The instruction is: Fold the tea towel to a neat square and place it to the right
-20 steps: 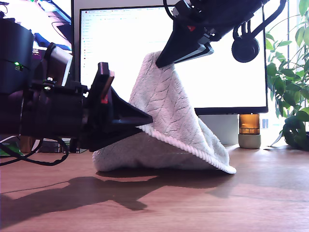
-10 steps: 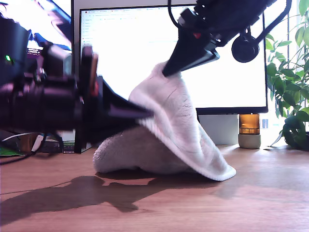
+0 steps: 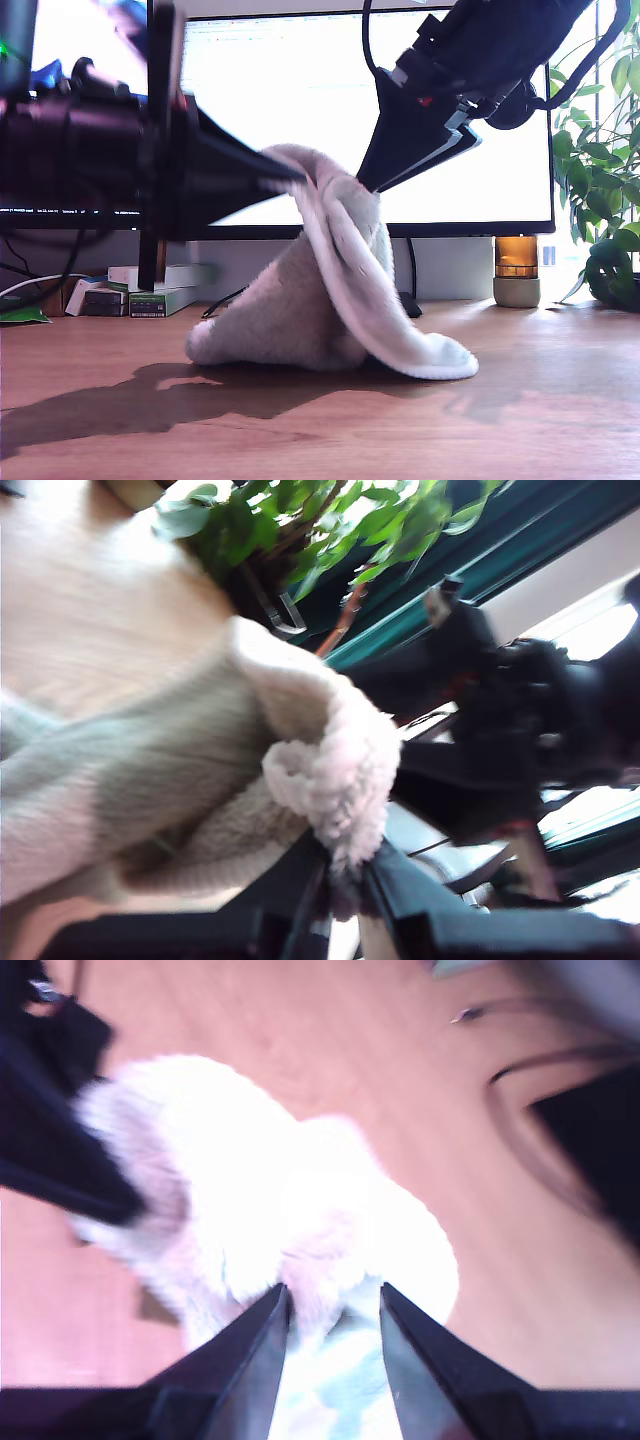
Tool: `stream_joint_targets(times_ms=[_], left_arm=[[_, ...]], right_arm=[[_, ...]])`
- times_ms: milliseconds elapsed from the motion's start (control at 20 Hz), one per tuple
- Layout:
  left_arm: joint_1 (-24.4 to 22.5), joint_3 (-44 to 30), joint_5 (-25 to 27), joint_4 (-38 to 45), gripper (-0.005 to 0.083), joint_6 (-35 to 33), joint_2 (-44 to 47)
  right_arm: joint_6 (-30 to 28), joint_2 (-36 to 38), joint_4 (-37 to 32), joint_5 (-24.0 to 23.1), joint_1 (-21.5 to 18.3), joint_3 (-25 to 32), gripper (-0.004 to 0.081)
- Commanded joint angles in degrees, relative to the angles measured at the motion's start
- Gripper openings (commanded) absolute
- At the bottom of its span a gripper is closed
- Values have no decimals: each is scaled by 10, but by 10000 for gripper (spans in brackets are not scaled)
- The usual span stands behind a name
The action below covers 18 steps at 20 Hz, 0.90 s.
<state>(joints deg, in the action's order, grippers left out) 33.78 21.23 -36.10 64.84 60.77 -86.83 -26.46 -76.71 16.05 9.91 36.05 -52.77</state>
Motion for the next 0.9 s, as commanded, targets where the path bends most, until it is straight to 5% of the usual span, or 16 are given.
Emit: stream_joint_targets(times_ms=[0,300,500,850], left_arm=[[-3,0,0,16,-24,23,7],[-33,71,3,40,-24,98,7],[-31,147,-3,-17,-24,97,7],[-26,189,-20,-40,-24,91,7]], right_arm=[[-12,3,4,-3,-1,-11,265],[-35,3,101,-4,3,-11,265],[-29,3,121,26,38,-11,266],[7,3,103,-97,50,-11,359]])
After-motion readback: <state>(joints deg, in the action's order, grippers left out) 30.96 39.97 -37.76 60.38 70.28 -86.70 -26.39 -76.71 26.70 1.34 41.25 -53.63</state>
